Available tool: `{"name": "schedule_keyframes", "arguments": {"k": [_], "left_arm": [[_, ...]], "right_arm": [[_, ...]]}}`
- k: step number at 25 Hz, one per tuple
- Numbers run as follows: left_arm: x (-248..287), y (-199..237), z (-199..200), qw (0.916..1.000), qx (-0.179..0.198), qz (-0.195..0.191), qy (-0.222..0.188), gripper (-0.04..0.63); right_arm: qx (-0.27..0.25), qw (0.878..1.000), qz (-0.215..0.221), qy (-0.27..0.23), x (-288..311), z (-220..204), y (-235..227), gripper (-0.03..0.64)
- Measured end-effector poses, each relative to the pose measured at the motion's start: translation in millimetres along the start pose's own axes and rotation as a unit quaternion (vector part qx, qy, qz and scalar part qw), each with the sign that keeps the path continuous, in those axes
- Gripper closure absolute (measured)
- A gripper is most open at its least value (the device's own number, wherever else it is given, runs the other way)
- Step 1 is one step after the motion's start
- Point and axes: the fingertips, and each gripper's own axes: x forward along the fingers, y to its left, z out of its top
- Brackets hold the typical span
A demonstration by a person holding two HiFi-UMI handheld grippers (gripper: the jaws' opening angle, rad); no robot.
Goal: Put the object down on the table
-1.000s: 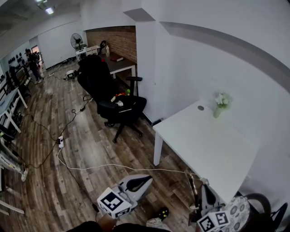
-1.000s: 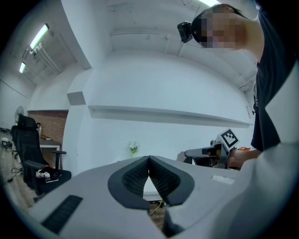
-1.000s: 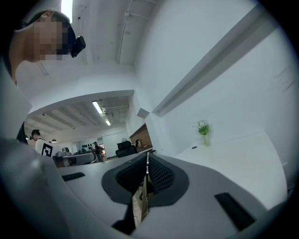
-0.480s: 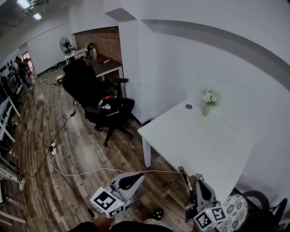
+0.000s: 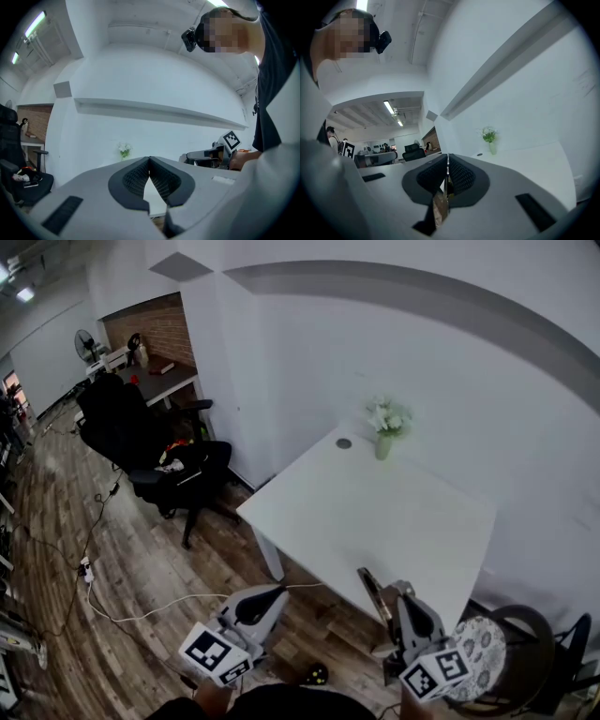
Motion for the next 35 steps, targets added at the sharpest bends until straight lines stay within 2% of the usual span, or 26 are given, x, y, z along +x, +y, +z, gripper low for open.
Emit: {"name": "schedule_keyframes", "arguments": {"k": [15,27,35], "left_arm": [[66,11,-6,0.9987,-0.002,-0.050,0.009,0.595],[148,69,-11,0.9955,-0.011,-0.092,0.018,0.596],[204,112,-24,0.9919,-0.023,-0.119,0.036,0.595]], "right_arm": [[0.012,0.999,-0.038,-0.011,20,2,-42,0.604],[0.019,0.996,-0.089,-0.012,83,6,-90,0.604],[0.029,0.991,-0.134,0.006,124,-4,-126,0.604]]}}
